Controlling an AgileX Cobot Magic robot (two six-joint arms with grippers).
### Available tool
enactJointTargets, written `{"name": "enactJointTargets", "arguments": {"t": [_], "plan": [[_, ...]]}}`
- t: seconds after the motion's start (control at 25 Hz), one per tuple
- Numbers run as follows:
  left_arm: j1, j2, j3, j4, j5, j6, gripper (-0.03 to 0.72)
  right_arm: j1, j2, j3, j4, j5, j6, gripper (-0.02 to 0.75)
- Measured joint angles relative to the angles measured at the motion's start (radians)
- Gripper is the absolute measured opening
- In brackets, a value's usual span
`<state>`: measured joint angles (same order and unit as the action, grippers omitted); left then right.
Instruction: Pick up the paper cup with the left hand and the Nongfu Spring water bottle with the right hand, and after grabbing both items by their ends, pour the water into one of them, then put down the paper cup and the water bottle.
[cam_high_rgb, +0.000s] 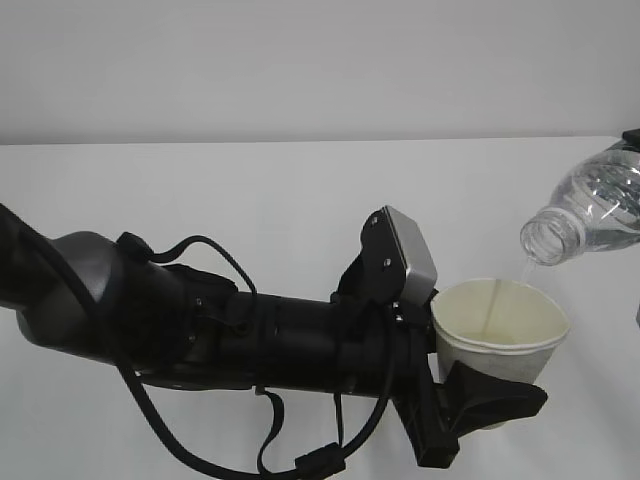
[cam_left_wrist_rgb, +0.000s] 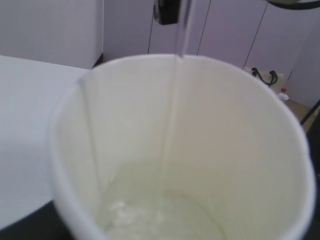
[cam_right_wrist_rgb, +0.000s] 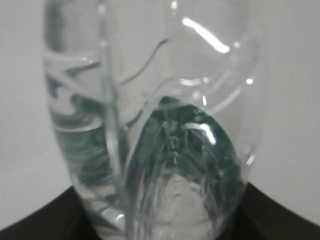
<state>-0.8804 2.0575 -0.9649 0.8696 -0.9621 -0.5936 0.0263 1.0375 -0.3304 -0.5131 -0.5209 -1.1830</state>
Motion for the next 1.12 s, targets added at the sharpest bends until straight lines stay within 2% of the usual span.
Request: {"name": "enactJointTargets", "arguments": {"t": [1.12], "plan": [[0.000,0.000,0.000,-0.004,0.000,0.000,0.454,0.000,0.000,0.000,0.000,-0.006,-0.011,0.420]]}}
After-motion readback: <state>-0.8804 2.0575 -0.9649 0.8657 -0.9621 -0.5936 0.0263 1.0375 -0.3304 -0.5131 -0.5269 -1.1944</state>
